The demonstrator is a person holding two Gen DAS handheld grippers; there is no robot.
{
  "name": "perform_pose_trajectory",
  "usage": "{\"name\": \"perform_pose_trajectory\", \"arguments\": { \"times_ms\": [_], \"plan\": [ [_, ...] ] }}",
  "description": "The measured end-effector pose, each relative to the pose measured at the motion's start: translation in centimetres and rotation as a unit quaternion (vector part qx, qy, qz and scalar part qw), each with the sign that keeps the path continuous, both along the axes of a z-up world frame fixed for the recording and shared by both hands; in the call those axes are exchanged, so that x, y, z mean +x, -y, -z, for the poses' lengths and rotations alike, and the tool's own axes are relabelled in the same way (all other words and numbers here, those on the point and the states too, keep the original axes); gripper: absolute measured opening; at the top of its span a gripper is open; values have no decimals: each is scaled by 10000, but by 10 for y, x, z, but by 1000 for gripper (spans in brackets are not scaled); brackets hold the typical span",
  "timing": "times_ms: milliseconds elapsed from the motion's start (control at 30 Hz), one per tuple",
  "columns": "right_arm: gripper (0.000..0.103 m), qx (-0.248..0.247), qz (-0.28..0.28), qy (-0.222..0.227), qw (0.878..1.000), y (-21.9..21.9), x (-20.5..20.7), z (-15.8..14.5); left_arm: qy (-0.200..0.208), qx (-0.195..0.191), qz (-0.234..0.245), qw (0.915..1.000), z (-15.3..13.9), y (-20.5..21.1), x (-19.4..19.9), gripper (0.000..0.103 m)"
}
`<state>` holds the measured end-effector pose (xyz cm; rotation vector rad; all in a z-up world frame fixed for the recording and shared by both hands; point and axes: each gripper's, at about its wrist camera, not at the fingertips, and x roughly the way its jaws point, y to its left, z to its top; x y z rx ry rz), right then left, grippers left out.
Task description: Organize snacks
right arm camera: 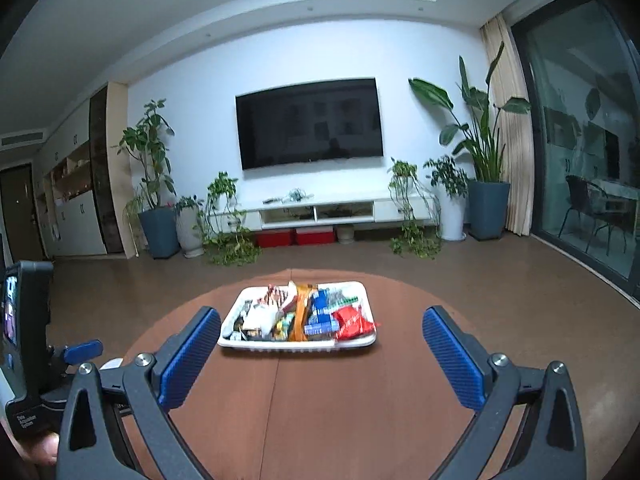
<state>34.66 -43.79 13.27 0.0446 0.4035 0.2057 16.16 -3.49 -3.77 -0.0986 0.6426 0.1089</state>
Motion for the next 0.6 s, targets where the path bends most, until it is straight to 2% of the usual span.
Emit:
{"name": "perform_pose_trajectory", "arguments": {
  "times_ms": [267,600],
  "plan": [
    [103,-239,67,-449,9987,-9,-5,15,-44,87,69,9999,1,7,-9,103],
    [103,-366,180,-685,9968,-9,-8,22,-111,110,33,9999,4,6,-9,103]
  ]
}}
